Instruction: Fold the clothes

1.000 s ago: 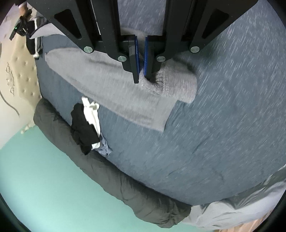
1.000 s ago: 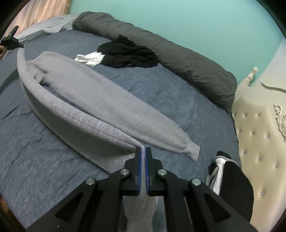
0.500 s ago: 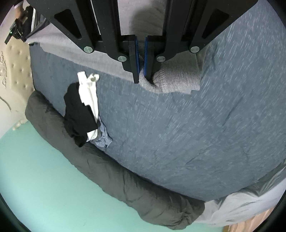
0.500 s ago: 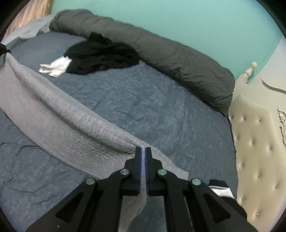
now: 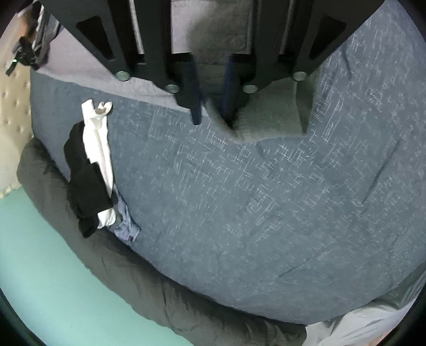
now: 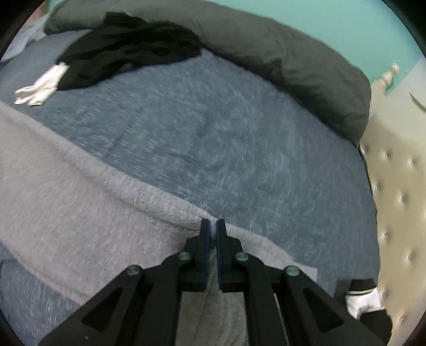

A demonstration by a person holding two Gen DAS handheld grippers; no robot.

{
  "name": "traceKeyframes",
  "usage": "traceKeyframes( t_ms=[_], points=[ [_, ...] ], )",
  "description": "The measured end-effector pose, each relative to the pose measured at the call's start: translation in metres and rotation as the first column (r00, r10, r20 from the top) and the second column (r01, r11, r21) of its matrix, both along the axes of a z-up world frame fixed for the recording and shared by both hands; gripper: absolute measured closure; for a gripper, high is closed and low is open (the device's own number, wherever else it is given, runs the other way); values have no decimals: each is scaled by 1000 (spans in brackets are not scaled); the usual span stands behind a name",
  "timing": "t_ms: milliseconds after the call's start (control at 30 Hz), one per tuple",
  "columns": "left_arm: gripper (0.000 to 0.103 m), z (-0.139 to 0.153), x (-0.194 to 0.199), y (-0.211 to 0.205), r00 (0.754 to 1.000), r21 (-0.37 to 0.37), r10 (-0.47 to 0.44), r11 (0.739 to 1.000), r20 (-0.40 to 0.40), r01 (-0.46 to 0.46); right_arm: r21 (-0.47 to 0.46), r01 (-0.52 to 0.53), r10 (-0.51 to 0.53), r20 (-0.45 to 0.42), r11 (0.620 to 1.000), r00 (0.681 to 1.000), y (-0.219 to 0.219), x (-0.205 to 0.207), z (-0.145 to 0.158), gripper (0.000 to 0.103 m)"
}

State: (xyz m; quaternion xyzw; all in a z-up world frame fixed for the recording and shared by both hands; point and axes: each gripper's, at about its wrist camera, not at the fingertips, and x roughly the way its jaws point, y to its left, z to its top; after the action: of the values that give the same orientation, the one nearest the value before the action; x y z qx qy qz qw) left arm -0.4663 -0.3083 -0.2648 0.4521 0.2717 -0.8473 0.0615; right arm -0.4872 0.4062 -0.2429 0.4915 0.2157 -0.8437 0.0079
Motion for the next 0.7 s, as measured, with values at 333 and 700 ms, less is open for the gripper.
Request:
traceKeyframes(
  t_ms=[333,700],
  points=[
    [53,29,59,-43,995,51,48,998,-86,-44,-226,129,-154,-99,966,983,34,25,33,58],
    [43,-13,142,-2,999,196,5,981,-45,3,-685,222,-309,-5,694,951,43,122,16,46]
  ],
)
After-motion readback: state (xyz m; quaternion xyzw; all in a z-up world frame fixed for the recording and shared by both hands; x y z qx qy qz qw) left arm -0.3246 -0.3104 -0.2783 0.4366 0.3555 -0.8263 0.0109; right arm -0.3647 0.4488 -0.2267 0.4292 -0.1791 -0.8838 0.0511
